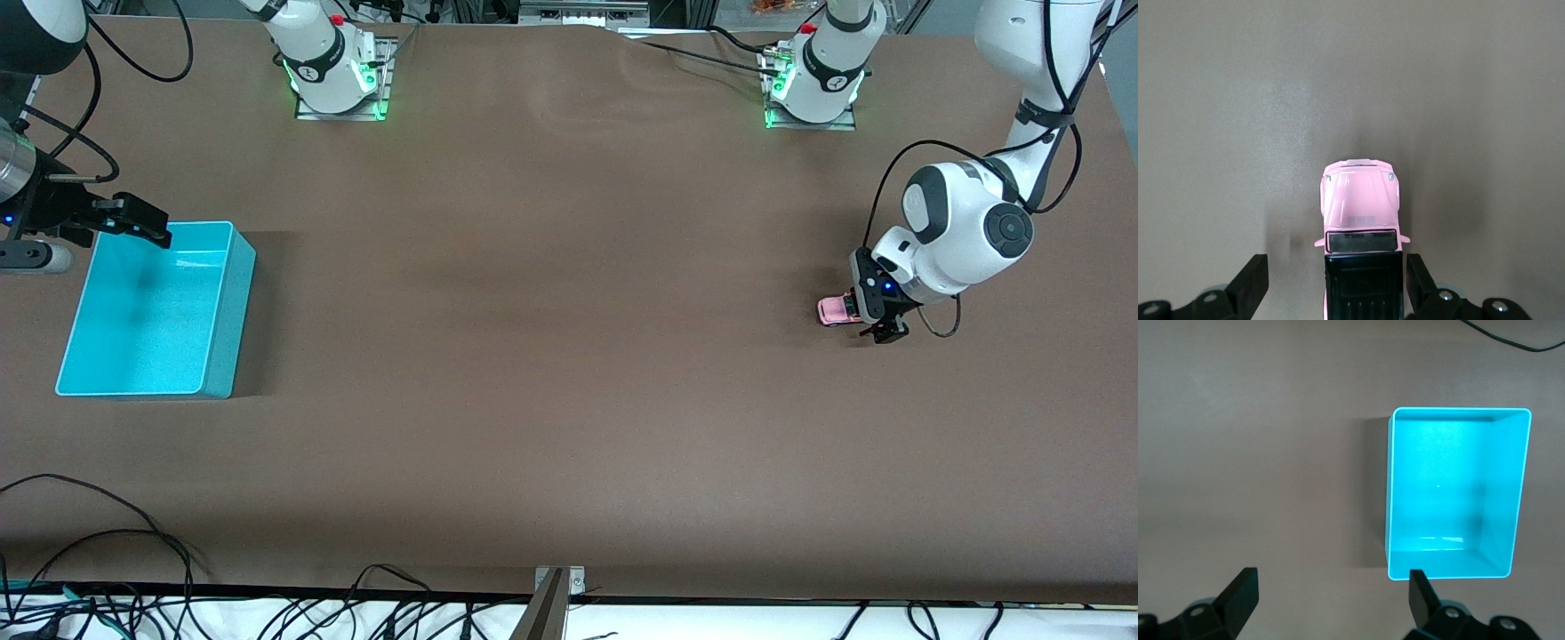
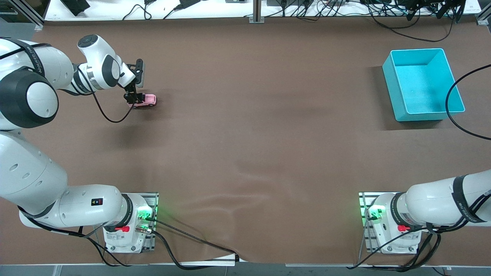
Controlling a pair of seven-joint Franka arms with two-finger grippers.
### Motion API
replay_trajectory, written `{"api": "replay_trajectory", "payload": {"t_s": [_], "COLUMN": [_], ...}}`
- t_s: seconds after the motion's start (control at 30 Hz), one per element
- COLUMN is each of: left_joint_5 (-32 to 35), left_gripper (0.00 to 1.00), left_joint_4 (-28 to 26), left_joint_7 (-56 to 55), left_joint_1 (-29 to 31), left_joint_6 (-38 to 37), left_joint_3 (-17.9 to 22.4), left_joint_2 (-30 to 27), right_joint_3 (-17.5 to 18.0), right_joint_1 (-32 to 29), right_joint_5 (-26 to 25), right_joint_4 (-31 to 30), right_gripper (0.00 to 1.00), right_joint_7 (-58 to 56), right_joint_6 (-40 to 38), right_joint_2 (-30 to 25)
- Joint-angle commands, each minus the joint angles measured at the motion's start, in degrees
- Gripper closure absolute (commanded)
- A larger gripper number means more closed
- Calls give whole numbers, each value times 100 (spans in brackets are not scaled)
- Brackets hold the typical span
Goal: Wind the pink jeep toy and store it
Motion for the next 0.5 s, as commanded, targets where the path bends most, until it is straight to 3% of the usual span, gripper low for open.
{"api": "replay_trajectory", "payload": {"t_s": [0.0, 0.13, 0.2, 0.3, 0.37, 0.47], "left_joint_5": [-172, -155, -154, -155, -155, -154], "left_gripper": [18, 53, 78, 86, 98, 99], "left_joint_4": [-52, -52, -52, -52, -52, -52], "left_joint_7": [240, 257, 309, 336, 336, 441], "left_joint_1": [19, 37, 37, 37, 37, 37], "left_joint_6": [-54, -54, -54, -54, -54, -81], "left_joint_3": [12, 12, 3, 12, 3, 3], "left_joint_2": [-80, -89, -89, -89, -97, -97], "right_joint_3": [25, 25, 25, 25, 25, 25], "right_joint_1": [-21, -21, -21, -21, -21, -21], "right_joint_5": [-58, -58, -58, -58, -58, -58], "right_joint_4": [175, 175, 175, 175, 175, 175], "right_gripper": [0, 0, 0, 0, 0, 0], "right_joint_7": [75, 75, 75, 75, 75, 75], "right_joint_6": [-105, -105, -105, -105, -105, -105], "right_joint_2": [72, 72, 72, 72, 72, 72]}}
